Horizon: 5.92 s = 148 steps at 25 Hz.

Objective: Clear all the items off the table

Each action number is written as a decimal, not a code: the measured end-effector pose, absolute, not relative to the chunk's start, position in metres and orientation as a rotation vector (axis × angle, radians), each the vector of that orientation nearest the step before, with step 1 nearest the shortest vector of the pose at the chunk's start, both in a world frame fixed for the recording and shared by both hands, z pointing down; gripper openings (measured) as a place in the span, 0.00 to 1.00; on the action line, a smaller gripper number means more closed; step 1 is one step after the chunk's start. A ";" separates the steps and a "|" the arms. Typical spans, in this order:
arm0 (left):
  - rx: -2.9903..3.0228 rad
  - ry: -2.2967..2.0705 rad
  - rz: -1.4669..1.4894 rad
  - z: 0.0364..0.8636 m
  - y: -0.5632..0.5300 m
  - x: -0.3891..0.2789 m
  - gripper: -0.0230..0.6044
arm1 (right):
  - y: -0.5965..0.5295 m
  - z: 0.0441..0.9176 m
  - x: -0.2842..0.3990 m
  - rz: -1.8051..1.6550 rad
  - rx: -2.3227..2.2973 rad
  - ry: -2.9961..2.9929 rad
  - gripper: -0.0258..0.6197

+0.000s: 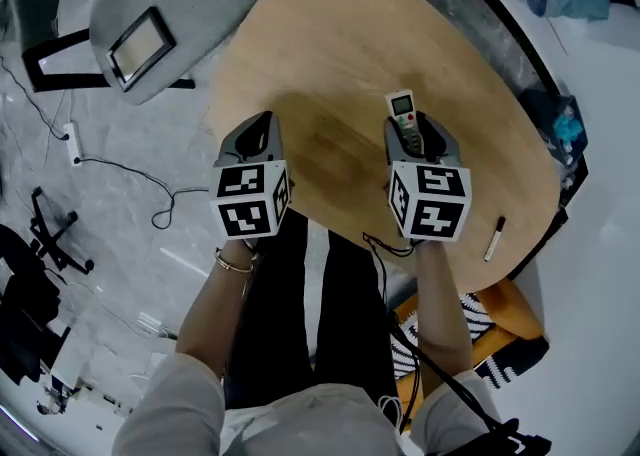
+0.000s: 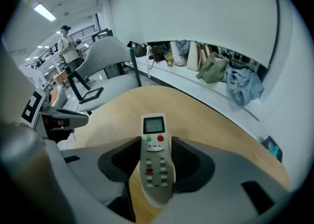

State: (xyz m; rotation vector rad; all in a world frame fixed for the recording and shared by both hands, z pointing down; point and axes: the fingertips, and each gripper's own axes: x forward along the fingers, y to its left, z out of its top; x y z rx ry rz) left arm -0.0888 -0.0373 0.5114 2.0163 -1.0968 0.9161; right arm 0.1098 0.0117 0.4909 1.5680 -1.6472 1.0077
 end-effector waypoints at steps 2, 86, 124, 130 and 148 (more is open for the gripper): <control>1.988 -1.130 0.900 0.513 -0.045 -0.112 0.05 | -0.006 0.491 0.087 0.994 1.538 -1.669 0.36; 1.746 -1.511 0.638 0.518 -0.181 -0.334 0.05 | -0.242 0.508 -0.156 0.831 1.420 -2.010 0.19; 2.269 -0.621 1.032 0.501 0.088 0.093 0.05 | 0.171 0.489 0.219 1.216 2.158 -1.327 0.08; 2.347 -0.451 1.121 0.499 0.153 0.166 0.05 | 0.269 0.490 0.280 1.308 2.303 -1.139 0.08; 2.413 -0.205 1.247 0.515 0.283 0.291 0.05 | 0.418 0.511 0.371 1.442 2.418 -0.948 0.08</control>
